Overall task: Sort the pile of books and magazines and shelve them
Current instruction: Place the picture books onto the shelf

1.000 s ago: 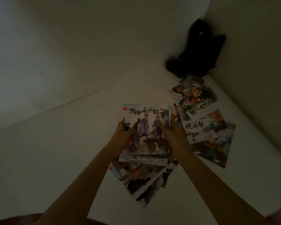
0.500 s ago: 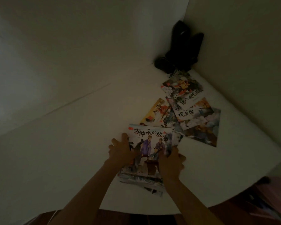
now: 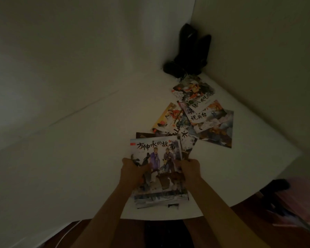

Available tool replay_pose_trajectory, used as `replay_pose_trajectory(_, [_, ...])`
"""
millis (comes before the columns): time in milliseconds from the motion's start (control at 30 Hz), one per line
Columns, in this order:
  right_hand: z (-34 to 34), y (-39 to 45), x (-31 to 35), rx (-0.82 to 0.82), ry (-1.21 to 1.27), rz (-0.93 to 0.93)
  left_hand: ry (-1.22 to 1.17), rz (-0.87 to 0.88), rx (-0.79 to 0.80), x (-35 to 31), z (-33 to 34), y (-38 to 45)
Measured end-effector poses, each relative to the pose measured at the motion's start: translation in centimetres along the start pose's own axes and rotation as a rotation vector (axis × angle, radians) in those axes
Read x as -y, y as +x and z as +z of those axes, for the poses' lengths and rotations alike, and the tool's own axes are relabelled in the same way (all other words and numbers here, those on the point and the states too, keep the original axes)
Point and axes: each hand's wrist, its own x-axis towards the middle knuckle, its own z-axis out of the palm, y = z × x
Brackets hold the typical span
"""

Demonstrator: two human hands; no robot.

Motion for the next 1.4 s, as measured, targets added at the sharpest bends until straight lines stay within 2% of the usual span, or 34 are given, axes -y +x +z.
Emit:
replay_pose_trajectory(100, [0.2,0.0,-0.2,0.015,-0.142,-0.052,-0.186,-0.037,0.051,1.0,-1.1,0.3])
replay_pose_trajectory(200, [0.2,-0.6,0.0,0.005,-0.341,-0.223,-0.311,0.053,0.065,1.9,-2.0,-0.4])
replay_pose_trajectory(333, [-0.2,-2.7,1.8,0.270,0.025,-0.493,-0.362,0.275,0.097,1.6,-3.4,-1.4])
replay_pose_trajectory(500, [-0.9,-3.0,5.1,0.435,0.067,-0.559,-0.393,0.469,0.110,-1.5,-4.9,-1.4])
replay_pose_trajectory(667, [-1.2,-3.9,5.7,0.485,0.122,-0.654,-0.404,0.510,0.072,-2.1,-5.1,-0.9])
replay_pose_trajectory(800, [-1.7,-3.9,3.5,0.544,0.159,-0.628,-0.356,0.482,0.111,0.1,-4.8,-0.8])
replay_pose_trajectory(900, [-1.7,-3.9,1.1,0.476,0.053,-0.606,-0.290,0.438,0.122,2.6,-4.3,-1.1])
replay_pose_trajectory(1000, [-1.0,-4.1,0.1,0.383,-0.072,-0.680,-0.267,0.428,0.119,3.6,-3.6,-1.5])
replay_pose_trajectory(1133, [-0.9,-3.2,-0.2,0.378,-0.013,-0.676,-0.340,0.471,0.107,3.0,-3.9,-2.0])
replay_pose_trajectory(1233, [-0.7,-3.4,-1.1,0.304,-0.008,-0.661,-0.338,0.509,0.148,2.6,-4.0,-2.4])
replay_pose_trajectory(1400, [-0.3,-6.1,-0.2,0.222,-0.241,-0.854,-0.227,0.522,0.077,2.4,-3.5,-3.5])
